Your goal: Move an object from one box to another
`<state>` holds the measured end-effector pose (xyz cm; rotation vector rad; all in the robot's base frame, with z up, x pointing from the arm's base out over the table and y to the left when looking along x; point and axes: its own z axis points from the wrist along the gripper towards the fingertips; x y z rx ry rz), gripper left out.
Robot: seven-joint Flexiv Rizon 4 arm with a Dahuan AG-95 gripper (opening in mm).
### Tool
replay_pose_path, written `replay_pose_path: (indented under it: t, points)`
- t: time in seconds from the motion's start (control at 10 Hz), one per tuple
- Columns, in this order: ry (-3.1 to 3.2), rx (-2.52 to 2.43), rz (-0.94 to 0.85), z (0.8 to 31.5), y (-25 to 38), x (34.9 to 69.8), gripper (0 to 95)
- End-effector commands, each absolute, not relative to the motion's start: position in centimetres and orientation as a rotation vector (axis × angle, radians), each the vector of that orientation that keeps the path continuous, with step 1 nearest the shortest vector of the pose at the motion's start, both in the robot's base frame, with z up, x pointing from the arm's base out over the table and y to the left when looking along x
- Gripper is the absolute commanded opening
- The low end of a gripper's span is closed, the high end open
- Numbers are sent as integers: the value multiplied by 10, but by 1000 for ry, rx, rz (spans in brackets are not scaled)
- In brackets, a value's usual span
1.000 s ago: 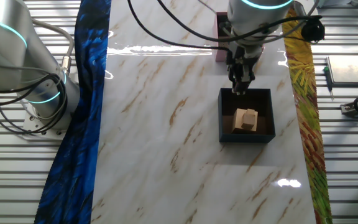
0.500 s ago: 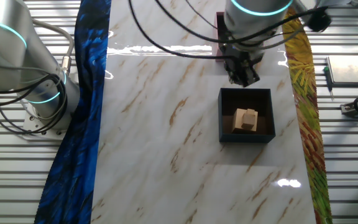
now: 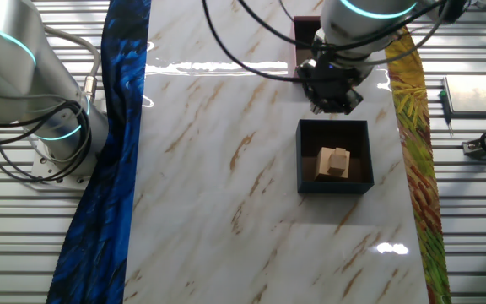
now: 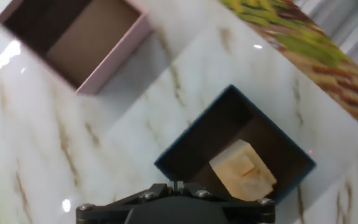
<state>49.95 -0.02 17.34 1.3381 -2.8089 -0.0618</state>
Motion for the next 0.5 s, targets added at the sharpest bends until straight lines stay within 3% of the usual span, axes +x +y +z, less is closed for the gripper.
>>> replay_pose_path:
  t: [0.1, 0.5]
  points:
    - [-2651, 1586, -63, 173, 0, 499, 0]
    - [-2595, 1648, -75, 173, 0, 499, 0]
